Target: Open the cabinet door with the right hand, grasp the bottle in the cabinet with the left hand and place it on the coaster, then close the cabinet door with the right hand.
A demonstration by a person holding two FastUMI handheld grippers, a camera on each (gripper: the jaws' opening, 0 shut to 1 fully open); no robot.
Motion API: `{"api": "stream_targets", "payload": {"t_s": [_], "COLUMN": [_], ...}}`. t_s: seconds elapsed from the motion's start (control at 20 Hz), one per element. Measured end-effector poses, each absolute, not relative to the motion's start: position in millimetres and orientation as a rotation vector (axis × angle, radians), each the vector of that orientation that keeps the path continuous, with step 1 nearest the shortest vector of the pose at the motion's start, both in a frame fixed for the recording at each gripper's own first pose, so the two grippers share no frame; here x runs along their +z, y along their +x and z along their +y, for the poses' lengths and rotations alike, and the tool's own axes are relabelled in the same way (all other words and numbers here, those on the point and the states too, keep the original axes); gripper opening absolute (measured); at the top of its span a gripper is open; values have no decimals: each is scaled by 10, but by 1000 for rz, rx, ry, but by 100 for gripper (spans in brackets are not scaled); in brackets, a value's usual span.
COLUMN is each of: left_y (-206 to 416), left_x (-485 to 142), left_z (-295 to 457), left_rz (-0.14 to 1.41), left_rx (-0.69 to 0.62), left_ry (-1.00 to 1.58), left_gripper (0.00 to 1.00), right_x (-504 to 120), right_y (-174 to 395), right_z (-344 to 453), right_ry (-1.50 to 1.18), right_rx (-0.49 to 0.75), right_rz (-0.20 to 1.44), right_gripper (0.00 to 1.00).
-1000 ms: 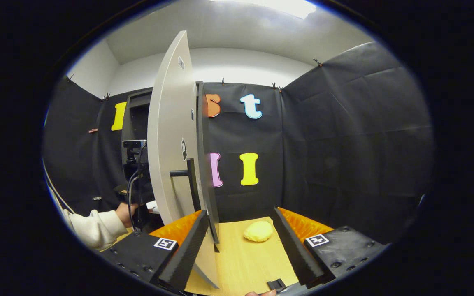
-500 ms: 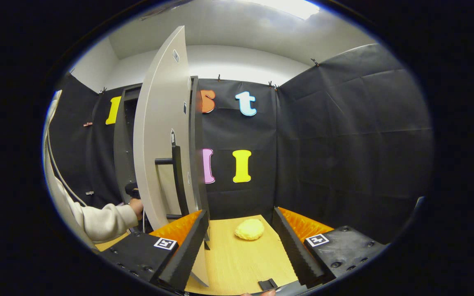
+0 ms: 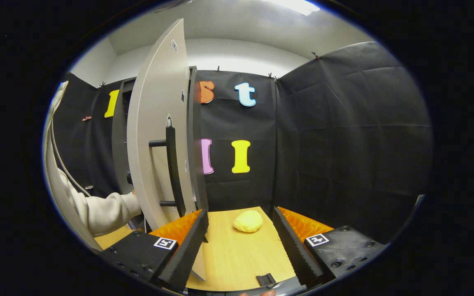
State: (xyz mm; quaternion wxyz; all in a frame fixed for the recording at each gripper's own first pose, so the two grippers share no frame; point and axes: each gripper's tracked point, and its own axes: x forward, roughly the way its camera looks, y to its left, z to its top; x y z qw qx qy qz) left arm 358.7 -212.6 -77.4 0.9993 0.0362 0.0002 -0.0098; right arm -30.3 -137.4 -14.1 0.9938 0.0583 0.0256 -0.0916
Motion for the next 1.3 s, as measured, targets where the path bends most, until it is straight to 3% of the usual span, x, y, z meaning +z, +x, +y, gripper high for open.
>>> {"api": "stream_targets", "payload": {"t_s": [0.6,1.3], "left_y": [2090,757], "left_x": [-431,-1125], "left_z": [-1590,-665], "left_rz": [-73,-117], "left_rx": [-68,-106], "left_ry": [23,100], "left_gripper": [76,77], "right_x": [28,267], "right_y": [-249,-198], "right_z": [-1464,-1272], "right_ry": [138,117], "right_rx": [-180,-223], "right_rz": [-25,-84], "right_gripper": [97,97]}}
